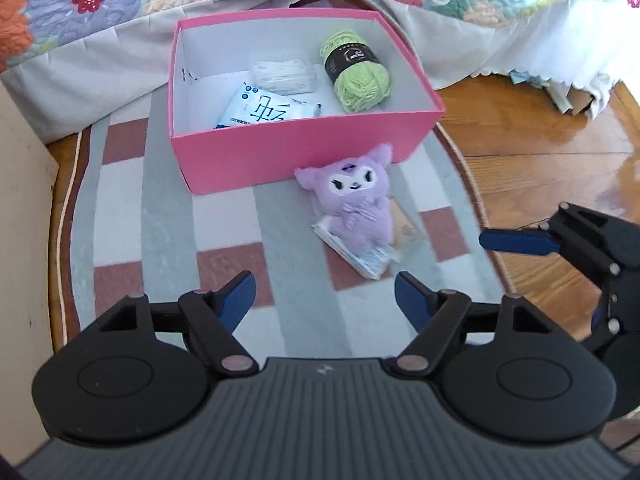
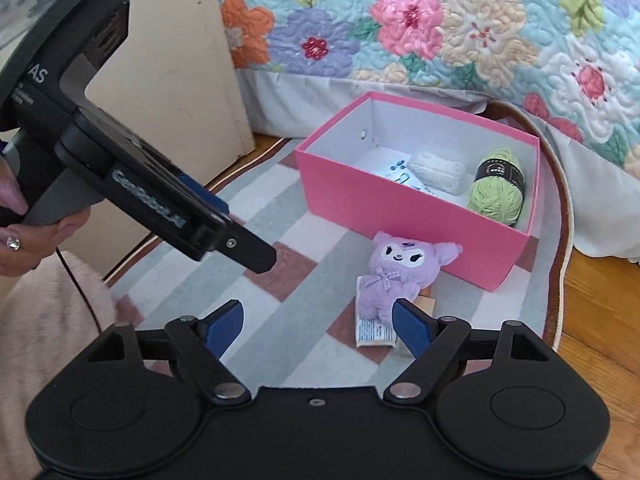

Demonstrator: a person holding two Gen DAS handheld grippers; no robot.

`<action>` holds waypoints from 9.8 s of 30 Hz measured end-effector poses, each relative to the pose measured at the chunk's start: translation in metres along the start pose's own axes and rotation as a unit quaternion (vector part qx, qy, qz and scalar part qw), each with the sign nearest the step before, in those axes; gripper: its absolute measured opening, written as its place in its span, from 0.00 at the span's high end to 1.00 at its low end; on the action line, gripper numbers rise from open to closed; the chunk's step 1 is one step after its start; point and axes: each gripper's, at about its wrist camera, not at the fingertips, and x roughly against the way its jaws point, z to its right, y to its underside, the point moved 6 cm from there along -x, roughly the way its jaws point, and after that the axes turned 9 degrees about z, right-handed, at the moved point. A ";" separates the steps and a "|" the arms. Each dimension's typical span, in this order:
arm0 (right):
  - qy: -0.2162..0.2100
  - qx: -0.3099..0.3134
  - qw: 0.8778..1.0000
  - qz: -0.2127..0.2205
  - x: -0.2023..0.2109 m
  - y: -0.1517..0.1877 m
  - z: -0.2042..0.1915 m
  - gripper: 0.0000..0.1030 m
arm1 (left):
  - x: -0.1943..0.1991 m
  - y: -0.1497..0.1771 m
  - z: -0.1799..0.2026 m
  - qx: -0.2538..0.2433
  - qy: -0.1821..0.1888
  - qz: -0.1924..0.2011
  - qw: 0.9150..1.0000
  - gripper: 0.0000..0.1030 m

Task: Organize objects
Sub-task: 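Move the left tool back to the white medicine box under the plush toy, then close the left tool on the white medicine box, then carry the medicine box with the left tool into the pink box and release, then move the open left tool down to the purple plush toy, then close the left tool on the purple plush toy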

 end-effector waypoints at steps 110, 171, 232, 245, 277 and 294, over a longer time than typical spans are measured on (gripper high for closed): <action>0.078 0.029 0.996 0.040 -0.034 0.030 -0.013 0.42 | -0.017 0.029 -0.016 0.165 0.146 0.057 0.974 0.66; 0.031 -0.112 0.993 -0.019 -0.142 -0.112 0.126 0.49 | -0.100 -0.152 -0.068 0.138 -0.086 0.053 0.985 0.53; 0.034 0.042 0.998 0.024 -0.058 0.007 0.039 0.06 | -0.058 -0.010 0.010 0.129 -0.020 0.039 0.991 0.06; 0.082 0.076 0.994 -0.014 -0.108 0.031 0.050 0.23 | -0.116 -0.009 0.002 0.148 0.045 0.092 0.984 0.07; 0.150 0.072 0.986 -0.009 -0.111 0.041 0.056 0.40 | -0.166 0.015 -0.001 0.279 0.126 0.065 0.950 0.39; 0.113 -0.019 0.993 0.005 -0.112 0.030 0.072 0.53 | -0.159 0.019 -0.014 0.315 0.139 0.071 0.936 0.59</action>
